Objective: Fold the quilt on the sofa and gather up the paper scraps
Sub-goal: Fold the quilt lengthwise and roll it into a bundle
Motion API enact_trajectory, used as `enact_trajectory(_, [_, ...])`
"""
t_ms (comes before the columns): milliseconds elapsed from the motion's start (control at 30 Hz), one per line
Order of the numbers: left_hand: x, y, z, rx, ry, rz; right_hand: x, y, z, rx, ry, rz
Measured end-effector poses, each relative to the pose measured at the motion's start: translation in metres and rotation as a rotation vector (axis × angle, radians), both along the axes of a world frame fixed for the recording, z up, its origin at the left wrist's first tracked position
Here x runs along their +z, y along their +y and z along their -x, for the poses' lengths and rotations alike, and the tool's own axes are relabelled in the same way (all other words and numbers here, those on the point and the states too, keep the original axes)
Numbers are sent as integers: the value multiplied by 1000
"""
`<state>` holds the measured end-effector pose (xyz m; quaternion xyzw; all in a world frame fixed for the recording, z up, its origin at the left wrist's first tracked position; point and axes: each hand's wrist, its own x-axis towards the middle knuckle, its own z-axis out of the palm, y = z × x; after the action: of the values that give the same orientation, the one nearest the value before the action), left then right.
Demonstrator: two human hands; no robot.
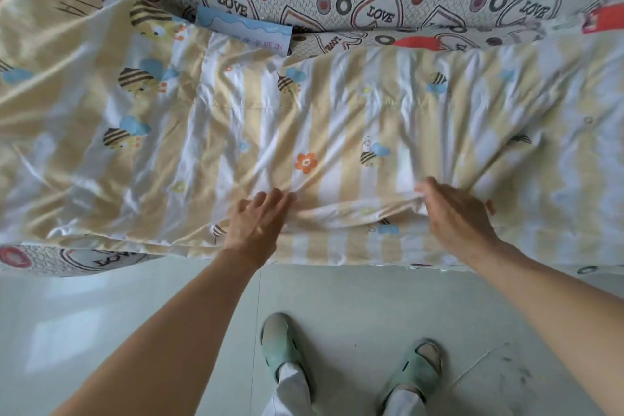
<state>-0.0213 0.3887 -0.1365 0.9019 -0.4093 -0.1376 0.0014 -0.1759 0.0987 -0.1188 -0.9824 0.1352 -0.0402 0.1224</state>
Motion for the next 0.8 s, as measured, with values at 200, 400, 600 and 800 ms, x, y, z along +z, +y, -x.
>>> enact_trajectory(200, [-2,16,13,-187,-155,43,-6,-25,49,404,201,100])
enact_trajectory(400, [5,17,26,-69,150,-276,-32,-8,55,477,268,214])
enact_trajectory(600, [7,-64,76,-27,278,73,-31,-1,58,233,76,120])
enact_trajectory(800, [3,-182,130,113,165,354,-15,-4,55,39,-134,-8])
